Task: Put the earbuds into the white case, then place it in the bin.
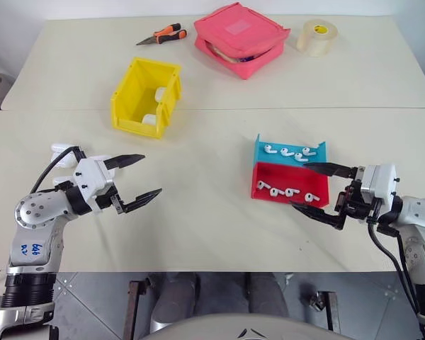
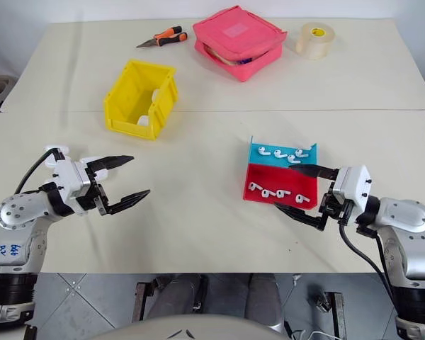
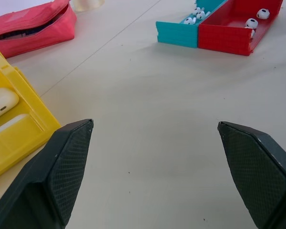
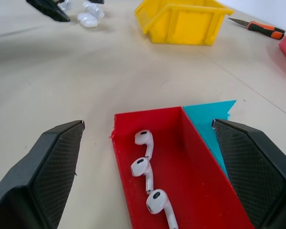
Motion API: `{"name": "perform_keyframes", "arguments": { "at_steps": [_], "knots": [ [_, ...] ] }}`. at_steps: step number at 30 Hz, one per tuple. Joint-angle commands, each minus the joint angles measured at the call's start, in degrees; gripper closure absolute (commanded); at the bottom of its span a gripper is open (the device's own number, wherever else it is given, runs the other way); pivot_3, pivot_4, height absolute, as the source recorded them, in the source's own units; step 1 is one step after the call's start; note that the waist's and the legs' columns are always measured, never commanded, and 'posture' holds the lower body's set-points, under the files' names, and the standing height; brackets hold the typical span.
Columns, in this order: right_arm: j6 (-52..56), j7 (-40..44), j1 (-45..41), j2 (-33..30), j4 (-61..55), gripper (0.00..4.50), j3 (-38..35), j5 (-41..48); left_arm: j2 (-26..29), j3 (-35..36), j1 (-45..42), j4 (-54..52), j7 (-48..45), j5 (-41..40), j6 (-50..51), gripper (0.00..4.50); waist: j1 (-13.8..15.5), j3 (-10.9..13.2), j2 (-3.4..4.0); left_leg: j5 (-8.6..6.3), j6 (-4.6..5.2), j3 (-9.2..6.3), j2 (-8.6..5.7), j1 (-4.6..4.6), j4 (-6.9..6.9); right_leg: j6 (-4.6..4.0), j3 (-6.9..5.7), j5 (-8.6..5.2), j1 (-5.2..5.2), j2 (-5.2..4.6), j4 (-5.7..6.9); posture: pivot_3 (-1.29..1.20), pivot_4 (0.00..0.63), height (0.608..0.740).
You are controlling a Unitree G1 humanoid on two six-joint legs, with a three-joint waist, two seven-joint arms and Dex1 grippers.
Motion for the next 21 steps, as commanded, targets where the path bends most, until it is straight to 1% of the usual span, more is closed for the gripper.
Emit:
{"name": "perform_keyframes", "arguments": {
  "at_steps": [1, 4, 8, 10, 15, 19, 21],
  "knots": [
    [-1.4, 0.4, -1.4, 0.6, 0.8, 0.0, 0.6, -0.2, -0.4, 1.1, 0.2, -2.1, 1.7, -0.2, -0.1, 0.04, 0.0, 0.0, 0.0, 0.0, 0.0, 0.0, 0.0, 0.0, 0.0, 0.0, 0.0, 0.0, 0.0, 0.0, 0.0, 0.0, 0.15, 0.74],
    [-1.5, 0.4, -3.9, 1.8, 1.5, 0.0, 2.3, -0.3, -0.8, 2.9, 2.7, -4.3, 4.8, -0.7, 1.7, 0.04, -0.1, 0.0, 0.0, -0.01, 0.01, 0.0, 0.0, 0.0, 0.0, 0.0, 0.02, 0.0, 0.0, -0.01, -0.01, 0.0, 0.15, 0.74],
    [-0.7, 0.5, -8.0, 4.7, 1.0, 0.0, 6.1, 0.1, -3.1, 9.1, 10.5, -10.8, 11.5, -2.8, 5.5, 0.04, -0.5, 0.0, -0.01, -0.06, -0.07, 0.06, 0.15, 0.01, -0.08, -0.01, 0.07, 0.0, -0.08, 0.08, -0.04, 0.0, 0.15, 0.74],
    [-0.6, 0.4, -9.8, 6.3, 0.6, 0.0, 7.7, 0.2, -4.9, 12.0, 14.6, -14.0, 15.0, -3.3, 6.9, 0.04, -0.2, 0.0, -0.03, -0.09, -0.09, 0.08, 0.24, 0.02, -0.09, -0.02, 0.08, -0.01, -0.09, 0.15, -0.06, 0.0, 0.15, 0.74],
    [-2.0, 0.1, -15.5, 12.3, -0.1, 0.0, 12.7, -0.3, -14.6, 20.9, 28.3, -22.3, 27.4, -2.5, 9.6, 0.04, -0.1, 0.0, -0.07, -0.17, -0.13, 0.12, 0.35, 0.03, 0.0, -0.03, 0.13, -0.02, -0.05, 0.24, -0.1, 0.0, 0.15, 0.74],
    [-4.2, 0.6, -17.6, 14.7, 0.3, 0.0, 14.2, -0.7, -19.8, 24.4, 34.1, -25.8, 35.4, -2.6, 14.2, 0.04, 0.9, 0.1, -0.14, -0.21, -0.21, 0.08, 0.44, 0.02, 0.07, -0.12, 0.13, -0.06, -0.05, 0.4, -0.26, 0.0, 0.15, 0.74],
    [-4.8, 0.9, -18.1, 15.0, 0.7, 0.0, 14.4, -0.6, -21.4, 25.2, 34.9, -27.1, 38.4, -2.9, 16.3, 0.04, 1.4, 0.1, -0.18, -0.23, -0.24, 0.1, 0.52, 0.03, 0.1, -0.13, 0.15, -0.06, -0.03, 0.48, -0.28, 0.0, 0.15, 0.74]
  ]
}}
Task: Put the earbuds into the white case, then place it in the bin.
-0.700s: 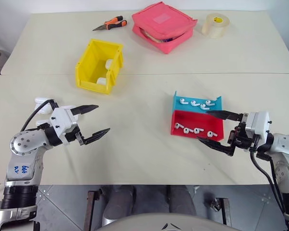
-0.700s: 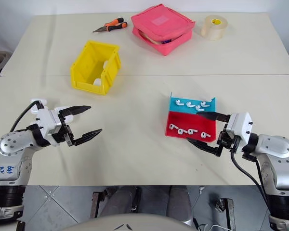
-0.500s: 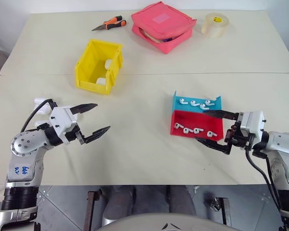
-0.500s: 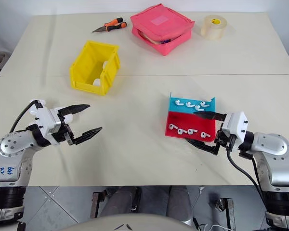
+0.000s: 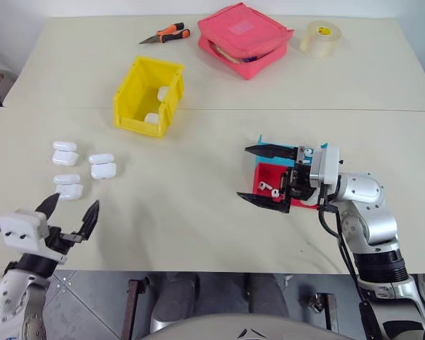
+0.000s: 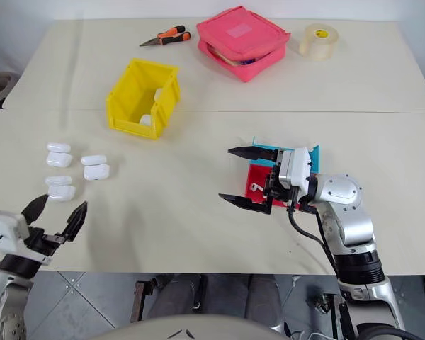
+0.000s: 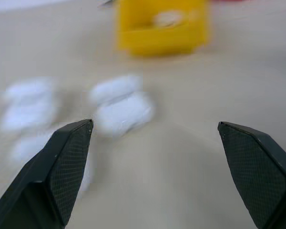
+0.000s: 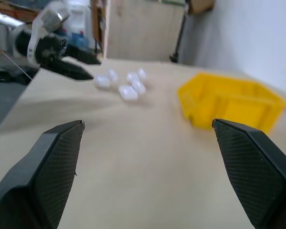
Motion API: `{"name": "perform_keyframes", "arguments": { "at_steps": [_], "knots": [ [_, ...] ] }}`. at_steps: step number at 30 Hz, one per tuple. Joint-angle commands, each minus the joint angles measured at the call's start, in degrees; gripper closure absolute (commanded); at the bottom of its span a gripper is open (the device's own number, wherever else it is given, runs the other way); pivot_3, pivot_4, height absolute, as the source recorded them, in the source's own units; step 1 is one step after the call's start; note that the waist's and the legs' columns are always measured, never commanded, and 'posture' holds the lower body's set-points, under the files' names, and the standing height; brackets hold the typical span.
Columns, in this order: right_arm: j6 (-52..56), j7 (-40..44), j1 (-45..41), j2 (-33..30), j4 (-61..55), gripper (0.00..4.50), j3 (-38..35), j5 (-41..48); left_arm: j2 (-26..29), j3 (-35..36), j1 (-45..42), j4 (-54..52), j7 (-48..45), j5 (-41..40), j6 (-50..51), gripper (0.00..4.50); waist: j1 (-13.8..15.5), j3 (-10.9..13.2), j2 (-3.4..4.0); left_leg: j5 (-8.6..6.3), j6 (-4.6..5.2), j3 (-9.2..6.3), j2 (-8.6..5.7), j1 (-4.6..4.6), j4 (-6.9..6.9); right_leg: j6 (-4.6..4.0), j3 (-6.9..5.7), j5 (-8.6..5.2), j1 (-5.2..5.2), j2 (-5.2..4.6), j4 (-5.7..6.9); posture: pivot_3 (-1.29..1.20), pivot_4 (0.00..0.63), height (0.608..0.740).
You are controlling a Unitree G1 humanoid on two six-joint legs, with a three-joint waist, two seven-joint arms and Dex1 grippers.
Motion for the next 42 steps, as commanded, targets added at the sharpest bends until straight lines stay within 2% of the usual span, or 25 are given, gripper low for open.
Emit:
{"name": "perform_keyframes", "arguments": {
  "at_steps": [1, 6, 9, 14, 16, 19, 21, 27, 31, 40, 42],
  "knots": [
    [-2.1, 0.9, -0.9, 0.3, -0.8, 0.0, -0.1, 0.5, -1.6, 2.9, 1.7, -4.6, 5.9, -0.7, 4.0, 0.04, 0.4, 0.0, -0.03, -0.01, -0.02, -0.01, 0.04, 0.0, 0.03, -0.02, -0.01, -0.01, 0.01, 0.04, 0.0, 0.0, 0.15, 0.74],
    [-2.9, 3.0, -0.2, -1.1, 0.2, 0.0, -1.3, 1.1, 0.6, 4.6, -1.1, -7.5, 10.8, -4.3, 14.3, 0.04, 0.0, 0.0, -0.08, -0.09, -0.17, 0.01, 0.26, 0.03, 0.04, -0.18, 0.01, -0.04, -0.02, 0.3, 0.07, 0.0, 0.15, 0.74],
    [-1.2, 4.7, 0.7, -3.7, 0.1, 0.0, -2.6, 2.5, 3.7, 6.8, -3.1, -9.1, 13.4, -8.0, 22.6, 0.04, 0.0, 0.0, -0.08, -0.13, -0.25, 0.01, 0.35, 0.04, 0.04, -0.28, 0.0, -0.09, -0.07, 0.39, 0.23, 0.0, 0.15, 0.74],
    [2.7, 5.1, 3.9, -8.5, -0.8, 0.0, -5.5, 4.6, 15.3, 12.8, -9.9, -11.3, 19.7, -16.5, 46.9, 0.04, 0.0, 0.0, -0.08, -0.14, -0.28, 0.0, 0.39, 0.06, 0.03, -0.38, 0.0, -0.14, -0.11, 0.43, 0.27, 0.0, 0.15, 0.74],
    [3.3, 5.2, 4.6, -9.2, -1.0, 0.0, -5.7, 4.5, 20.0, 14.5, -15.0, -11.1, 22.2, -19.2, 59.7, 0.04, 0.0, 0.0, -0.07, -0.14, -0.28, -0.01, 0.39, 0.1, 0.03, -0.4, 0.04, -0.15, -0.1, 0.44, 0.32, 0.0, 0.15, 0.74],
    [3.9, 4.7, 4.6, -9.0, -1.4, 0.0, -5.8, 4.5, 23.2, 15.2, -24.7, -9.3, 24.1, -19.7, 73.4, 0.04, -0.1, 0.0, -0.06, -0.14, -0.31, -0.02, 0.39, 0.13, 0.02, -0.42, 0.06, -0.16, -0.12, 0.46, 0.52, 0.0, 0.15, 0.74],
    [4.1, 4.3, 4.5, -8.7, -1.9, 0.0, -5.7, 4.4, 24.1, 13.9, -31.2, -6.9, 24.4, -18.0, 79.1, 0.04, -0.1, 0.0, -0.06, -0.13, -0.33, -0.01, 0.38, 0.11, 0.01, -0.42, 0.05, -0.16, -0.15, 0.47, 0.61, 0.0, 0.15, 0.74],
    [4.4, 2.8, 4.8, -7.7, -3.8, 0.0, -4.8, 4.0, 26.7, 5.3, -39.5, 4.4, 23.3, -11.9, 81.9, 0.04, -1.1, 0.0, -0.06, -0.14, -0.39, 0.02, 0.39, 0.07, -0.05, -0.44, 0.08, -0.17, -0.3, 0.49, 0.65, 0.0, 0.15, 0.74],
    [4.4, 1.8, 4.9, -7.7, -4.8, 0.0, -5.2, 3.8, 27.0, 2.4, -42.4, 8.0, 22.6, -9.1, 82.0, 0.04, -1.4, 0.0, -0.07, -0.14, -0.4, 0.03, 0.39, 0.04, -0.04, -0.44, 0.1, -0.17, -0.32, 0.49, 0.66, 0.0, 0.15, 0.74],
    [4.1, -1.4, 7.0, -7.0, -7.4, 0.0, -5.1, 3.5, 24.3, 1.4, -40.6, 9.4, 22.1, -6.2, 82.0, 0.04, -1.3, 0.0, -0.07, -0.14, -0.41, 0.05, 0.39, 0.03, -0.02, -0.44, 0.14, -0.17, -0.39, 0.48, 0.75, 0.0, 0.15, 0.74],
    [4.0, -1.8, 7.2, -6.9, -7.5, 0.0, -5.1, 3.4, 24.4, 1.4, -39.7, 9.1, 21.6, -6.2, 82.0, 0.44, -1.4, 0.0, -0.07, -0.14, -0.42, 0.08, 0.4, 0.03, -0.02, -0.44, 0.17, -0.17, -0.4, 0.47, 0.76, 0.0, 0.15, 0.74]
  ]
}}
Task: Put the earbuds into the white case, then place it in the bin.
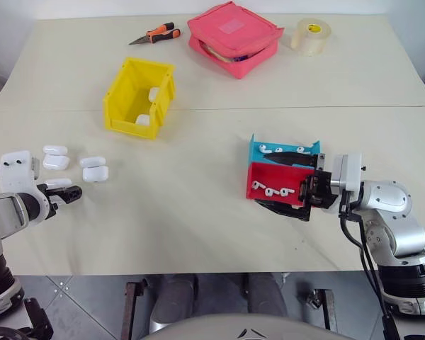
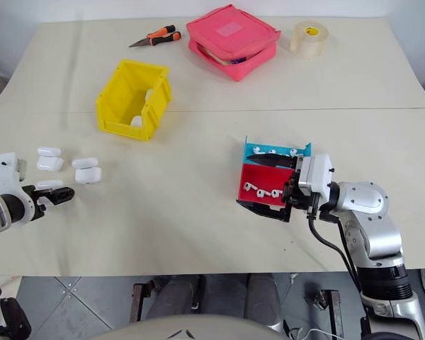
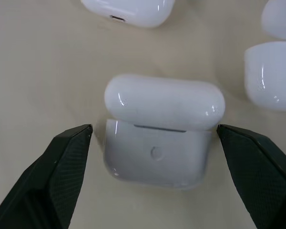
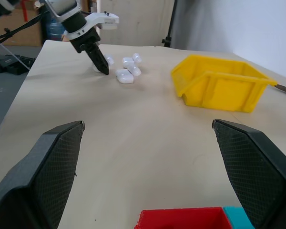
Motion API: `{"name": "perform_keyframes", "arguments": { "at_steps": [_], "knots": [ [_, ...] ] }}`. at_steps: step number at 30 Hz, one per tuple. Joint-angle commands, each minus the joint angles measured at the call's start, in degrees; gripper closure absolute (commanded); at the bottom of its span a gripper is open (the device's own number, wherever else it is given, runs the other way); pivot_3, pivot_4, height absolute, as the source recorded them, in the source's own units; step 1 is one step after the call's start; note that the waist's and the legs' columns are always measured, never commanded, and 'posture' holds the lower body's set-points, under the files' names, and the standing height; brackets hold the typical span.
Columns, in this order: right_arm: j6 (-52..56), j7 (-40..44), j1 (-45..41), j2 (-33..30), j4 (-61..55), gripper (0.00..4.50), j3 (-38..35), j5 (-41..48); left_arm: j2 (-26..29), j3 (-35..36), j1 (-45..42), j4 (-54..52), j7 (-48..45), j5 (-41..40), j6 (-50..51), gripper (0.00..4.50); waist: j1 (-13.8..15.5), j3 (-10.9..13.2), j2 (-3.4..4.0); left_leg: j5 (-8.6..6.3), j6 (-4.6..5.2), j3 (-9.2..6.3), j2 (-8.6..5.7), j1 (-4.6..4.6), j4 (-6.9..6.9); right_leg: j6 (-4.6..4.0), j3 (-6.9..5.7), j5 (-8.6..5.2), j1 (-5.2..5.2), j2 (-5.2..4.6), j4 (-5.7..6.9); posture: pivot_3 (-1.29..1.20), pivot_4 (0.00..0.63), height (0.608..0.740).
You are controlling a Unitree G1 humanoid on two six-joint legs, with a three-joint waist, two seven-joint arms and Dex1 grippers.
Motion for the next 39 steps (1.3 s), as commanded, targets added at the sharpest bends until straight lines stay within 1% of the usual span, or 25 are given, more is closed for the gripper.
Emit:
{"name": "perform_keyframes", "arguments": {
  "at_steps": [1, 2, 5, 7, 10, 13, 15, 17, 19, 22, 23, 26, 29, 33, 36, 39],
  "knots": [
    [-0.5, -1.0, 0.2, 0.4, -2.5, 0.0, -0.5, 0.3, 0.0, 0.8, 2.1, -0.1, -0.4, 1.5, 0.3, 0.44, -0.1, 0.0, 0.0, 0.0, 0.0, 0.02, 0.01, 0.01, -0.01, 0.0, 0.01, 0.0, -0.01, 0.0, 0.0, 0.0, 0.15, 0.74],
    [-0.7, -1.1, 0.3, 0.5, -2.5, 0.0, -0.4, 0.2, -0.1, 0.7, 2.1, 0.1, -0.6, 1.7, 0.3, 0.44, -0.1, 0.0, 0.0, 0.0, 0.0, 0.04, 0.01, 0.01, -0.01, 0.0, 0.03, 0.0, -0.04, 0.0, 0.03, 0.0, 0.15, 0.74],
    [-0.9, -1.5, 0.5, 0.7, -2.5, 0.0, 0.0, 0.0, -0.3, 0.4, 1.9, 1.1, -0.9, 2.3, 0.3, 1.07, -0.1, 0.0, 0.0, 0.0, -0.01, 0.11, 0.01, 0.0, -0.01, -0.02, 0.1, -0.01, -0.12, 0.0, 0.1, 0.0, 0.15, 0.74],
    [-0.9, -1.7, 0.4, 0.8, -2.5, 0.0, 0.0, 0.0, -0.2, 0.5, 2.8, 0.9, -1.4, 1.4, 0.3, 1.63, -0.1, 0.0, 0.01, 0.0, -0.01, 0.17, 0.01, 0.0, -0.01, -0.02, 0.14, -0.01, -0.17, 0.0, 0.14, 0.0, 0.15, 0.74],
    [-1.0, -1.7, 0.3, 0.9, -2.3, 0.0, -0.1, -0.2, 0.0, 0.6, 4.5, -0.2, -2.3, 0.5, 0.3, 1.66, -0.2, 0.0, 0.02, 0.0, -0.01, 0.27, 0.01, 0.01, -0.03, -0.02, 0.22, -0.01, -0.25, 0.0, 0.2, 0.0, 0.15, 0.74],
    [-1.1, -1.7, 0.2, 0.9, -1.9, 0.0, -0.1, -0.4, -0.4, 1.4, 5.4, -2.0, -5.2, 0.7, 0.1, 1.66, -0.2, 0.0, 0.02, 0.0, 0.0, 0.37, 0.02, 0.01, -0.06, -0.03, 0.3, -0.02, -0.32, 0.0, 0.23, 0.0, 0.15, 0.74],
    [-1.1, -1.5, 0.1, 0.9, -1.7, 0.0, -0.2, -0.4, -2.0, 4.1, 7.6, -4.2, -10.5, -1.7, -6.8, 1.66, -0.2, 0.0, 0.02, -0.01, 0.0, 0.41, 0.02, 0.0, -0.07, -0.03, 0.33, -0.02, -0.34, 0.0, 0.22, 0.0, 0.15, 0.74],
    [-1.1, -1.4, 0.2, 0.7, -1.6, 0.0, -0.4, -0.4, -3.2, 7.5, 12.4, -6.8, -18.3, -4.3, -15.5, 1.66, -0.1, 0.0, 0.02, -0.01, 0.0, 0.44, 0.02, 0.0, -0.09, -0.03, 0.34, -0.02, -0.36, -0.01, 0.2, 0.0, 0.15, 0.74],
    [-0.9, -1.3, 0.2, 0.5, -1.4, 0.0, -0.5, -0.3, -4.0, 9.5, 18.5, -8.6, -25.1, -4.2, -25.1, 1.66, -0.1, 0.0, 0.01, -0.01, 0.0, 0.44, 0.07, -0.04, -0.08, -0.04, 0.32, -0.02, -0.36, -0.01, 0.15, 0.0, 0.15, 0.74],
    [-0.7, -1.1, -0.2, 0.3, -1.0, 0.0, -0.7, -0.3, -7.6, 10.3, 23.6, -8.9, -34.9, -2.6, -45.1, 1.66, 0.2, 0.0, 0.0, -0.02, 0.0, 0.45, 0.09, -0.07, -0.03, -0.05, 0.3, -0.02, -0.35, -0.01, -0.14, 0.0, 0.15, 0.74],
    [-0.5, -1.0, -0.6, 0.2, -0.8, 0.0, -0.7, -0.2, -8.4, 9.9, 24.7, -8.8, -37.1, -2.4, -49.3, 1.66, 0.3, 0.0, 0.0, -0.02, -0.02, 0.44, 0.13, -0.09, 0.02, -0.05, 0.21, -0.02, -0.3, 0.0, -0.2, 0.0, 0.15, 0.74],
    [-0.2, -0.7, -1.5, 0.1, -0.5, 0.0, -0.7, -0.2, -8.5, 6.9, 27.4, -9.3, -40.5, -1.6, -55.3, 1.66, 0.6, 0.0, 0.0, -0.01, -0.02, 0.43, 0.13, -0.08, 0.05, -0.06, 0.16, -0.01, -0.23, -0.01, -0.25, 0.0, 0.15, 0.74],
    [-0.2, -0.6, -1.9, 0.1, -0.4, 0.0, -0.7, -0.3, -7.8, 3.4, 28.9, -9.7, -41.2, 0.9, -59.5, 1.66, 0.7, 0.0, 0.0, -0.03, 0.01, 0.46, 0.13, -0.07, 0.04, -0.06, 0.18, 0.0, -0.23, -0.01, -0.25, 0.0, 0.15, 0.74],
    [-0.4, -1.4, -0.8, 0.4, -1.3, 0.0, -0.8, -0.5, -5.2, -0.3, 28.9, -7.8, -40.1, 5.1, -61.0, 1.66, 0.7, 0.0, 0.0, -0.06, 0.05, 0.44, 0.11, -0.09, 0.03, -0.06, 0.17, 0.0, -0.24, 0.0, -0.26, 0.0, 0.15, 0.74],
    [-0.2, -1.8, 0.6, 0.2, -2.3, 0.0, -1.1, -0.3, -1.1, -2.7, 27.7, -8.1, -36.8, 6.2, -52.4, 1.66, 0.7, 0.0, 0.0, -0.06, 0.05, 0.44, 0.11, -0.08, 0.02, -0.06, 0.17, 0.0, -0.24, 0.0, -0.24, 0.0, 0.15, 0.74],
    [0.3, -1.9, 1.5, -0.3, -3.0, 0.0, -1.4, 0.1, 3.1, -4.7, 23.9, -7.9, -33.4, 5.6, -42.2, 1.66, 0.8, 0.0, 0.0, -0.05, 0.05, 0.44, 0.11, -0.08, 0.03, -0.06, 0.18, 0.0, -0.26, 0.01, -0.19, 0.0, 0.15, 0.74]
  ]
}}
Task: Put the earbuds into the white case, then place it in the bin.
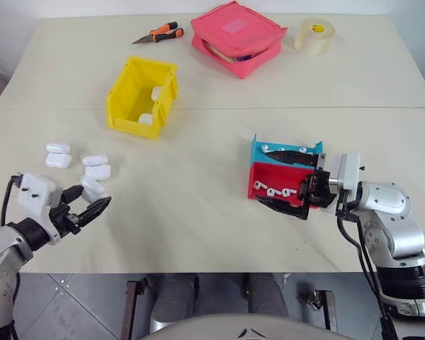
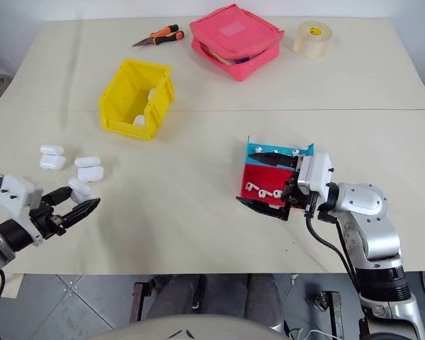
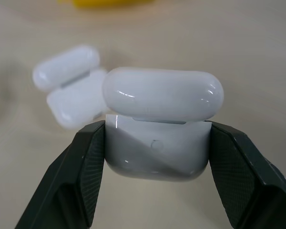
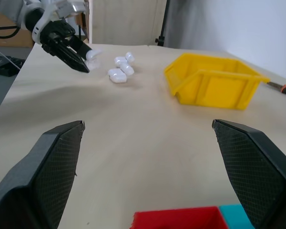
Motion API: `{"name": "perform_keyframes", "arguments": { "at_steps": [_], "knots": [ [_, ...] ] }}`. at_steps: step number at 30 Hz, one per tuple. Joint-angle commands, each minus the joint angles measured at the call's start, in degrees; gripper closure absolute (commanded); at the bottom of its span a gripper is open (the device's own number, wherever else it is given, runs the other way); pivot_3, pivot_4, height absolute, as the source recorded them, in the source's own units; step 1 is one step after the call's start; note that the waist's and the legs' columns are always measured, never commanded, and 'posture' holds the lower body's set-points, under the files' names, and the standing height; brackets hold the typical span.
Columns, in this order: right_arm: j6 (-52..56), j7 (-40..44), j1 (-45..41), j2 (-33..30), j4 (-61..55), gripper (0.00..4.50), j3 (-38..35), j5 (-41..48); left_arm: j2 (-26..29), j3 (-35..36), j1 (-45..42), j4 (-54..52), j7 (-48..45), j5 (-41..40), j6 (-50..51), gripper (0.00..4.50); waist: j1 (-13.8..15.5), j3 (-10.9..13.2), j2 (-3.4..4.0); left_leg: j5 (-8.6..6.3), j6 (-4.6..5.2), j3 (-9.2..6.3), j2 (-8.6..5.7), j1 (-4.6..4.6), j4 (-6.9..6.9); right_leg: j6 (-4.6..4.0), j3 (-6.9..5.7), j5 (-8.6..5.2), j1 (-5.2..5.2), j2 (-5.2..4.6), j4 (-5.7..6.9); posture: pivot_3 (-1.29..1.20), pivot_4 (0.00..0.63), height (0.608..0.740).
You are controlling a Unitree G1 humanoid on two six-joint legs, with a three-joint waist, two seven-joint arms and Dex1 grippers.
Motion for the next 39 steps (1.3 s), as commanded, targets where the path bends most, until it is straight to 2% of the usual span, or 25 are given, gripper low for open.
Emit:
{"name": "perform_keyframes", "arguments": {
  "at_steps": [1, 4, 9, 14, 25, 39],
  "knots": [
    [0.5, -0.3, 0.4, -1.1, -3.1, 0.0, -1.1, 0.9, 5.2, -2.0, -4.1, -0.5, 3.7, 0.1, 11.9, 1.66, 0.1, 0.0, 0.0, 0.0, 0.0, -0.01, -0.01, 0.0, 0.01, 0.0, 0.0, 0.0, 0.0, 0.0, 0.04, 0.0, 0.15, 0.74],
    [1.2, -0.3, 0.6, -1.3, -3.5, 0.0, -1.1, 1.1, 10.1, -4.6, -6.8, -0.1, 3.8, -0.6, 20.8, 1.66, 0.0, 0.0, 0.0, 0.0, 0.0, -0.02, -0.02, 0.01, 0.01, 0.0, 0.03, 0.0, -0.05, 0.0, 0.34, 0.0, 0.15, 0.74],
    [1.7, -0.7, 0.5, -1.1, -4.1, 0.0, -0.7, 1.1, 14.6, -7.6, -7.6, 1.4, 0.3, -1.3, 23.8, 1.66, -0.9, 0.0, 0.0, -0.01, 0.01, 0.01, -0.02, 0.0, -0.12, -0.01, 0.06, -0.01, -0.11, 0.01, 0.32, 0.0, 0.15, 0.74],
    [1.9, -1.0, 0.4, -0.9, -4.4, 0.0, -0.6, 1.1, 15.5, -8.2, -7.8, 3.0, 0.8, 0.0, 24.4, 0.06, -0.8, 0.0, 0.01, 0.0, -0.01, 0.04, 0.0, 0.02, -0.11, -0.02, 0.06, -0.01, -0.11, 0.01, 0.33, 0.0, 0.15, 0.74],
    [3.0, 0.0, -0.9, -1.6, -4.0, 0.0, -0.5, 1.8, 20.9, -10.9, -9.3, 1.9, -0.3, -1.2, 33.2, 0.02, -0.9, 0.0, 0.02, 0.01, -0.02, 0.1, 0.0, 0.06, -0.15, -0.06, 0.12, -0.03, -0.15, 0.02, 0.42, 0.0, 0.15, 0.74],
    [4.8, 0.4, -2.1, -1.1, -4.4, 0.0, -0.2, 1.9, 16.9, -10.0, -8.0, -4.3, 2.6, -1.6, 38.5, 0.02, -0.7, 0.0, 0.05, 0.01, -0.01, 0.12, -0.01, 0.06, -0.14, -0.05, 0.14, -0.03, -0.15, 0.01, 0.42, 0.0, 0.15, 0.74]
  ]
}}
